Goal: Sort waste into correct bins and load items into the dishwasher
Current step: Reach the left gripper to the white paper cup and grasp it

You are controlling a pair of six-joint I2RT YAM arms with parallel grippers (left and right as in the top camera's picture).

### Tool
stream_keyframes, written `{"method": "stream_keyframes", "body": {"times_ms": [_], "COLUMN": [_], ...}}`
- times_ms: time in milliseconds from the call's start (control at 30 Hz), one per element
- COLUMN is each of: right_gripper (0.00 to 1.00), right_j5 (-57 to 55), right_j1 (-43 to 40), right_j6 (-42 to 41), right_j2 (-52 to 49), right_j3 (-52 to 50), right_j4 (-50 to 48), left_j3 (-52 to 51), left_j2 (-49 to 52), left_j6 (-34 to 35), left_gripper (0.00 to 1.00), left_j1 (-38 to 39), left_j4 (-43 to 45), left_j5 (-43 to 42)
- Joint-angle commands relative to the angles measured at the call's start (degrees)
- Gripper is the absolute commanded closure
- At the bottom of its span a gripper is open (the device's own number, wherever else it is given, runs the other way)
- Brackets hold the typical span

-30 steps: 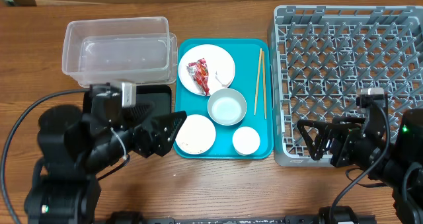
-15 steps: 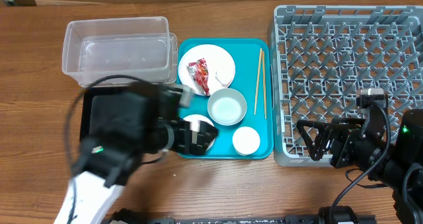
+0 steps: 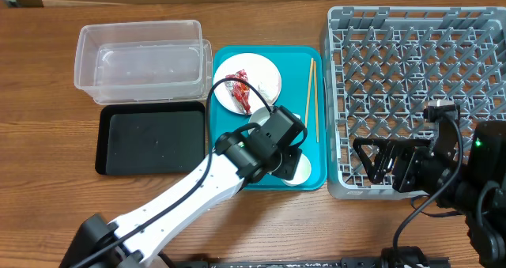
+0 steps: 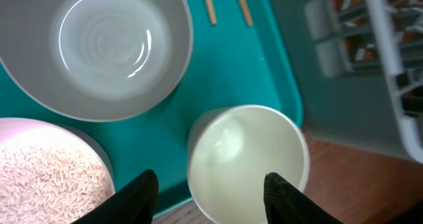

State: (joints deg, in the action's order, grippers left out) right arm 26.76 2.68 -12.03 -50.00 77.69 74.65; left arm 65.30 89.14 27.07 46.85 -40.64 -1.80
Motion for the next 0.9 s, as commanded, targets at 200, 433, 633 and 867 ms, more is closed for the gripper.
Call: {"method": "stream_keyframes", "body": {"times_ms": [200, 433, 633, 867], "right_gripper": [0.0, 0.0, 0.0, 0.0], "right_j5": [0.31, 0.33, 0.39, 6.21], "right_j1": [0.22, 0.22, 0.22, 0.22], "right_j6": [-0.37, -0.39, -0.42, -0.31], "right_j2": [-0.55, -0.55, -0.55, -0.81], "right_j3": [1.4, 1.4, 1.4, 0.94], "right_j4": [0.7, 0.74, 0.52, -0.63], "left_j3": [0.48, 1.38, 8.09, 16.94], "left_j2": [6.82, 6.34, 3.65, -2.1], "left_j6": [1.29, 1.27, 0.26, -12.26], "left_gripper": [0.65, 0.96, 0.96, 0.96], "left_j1": [0.04, -0.04, -2.16, -15.67], "left_j4": [0.2, -0.7, -11.26, -14.69], "left_j5": [3.69, 1.18, -5.57, -31.54]}}
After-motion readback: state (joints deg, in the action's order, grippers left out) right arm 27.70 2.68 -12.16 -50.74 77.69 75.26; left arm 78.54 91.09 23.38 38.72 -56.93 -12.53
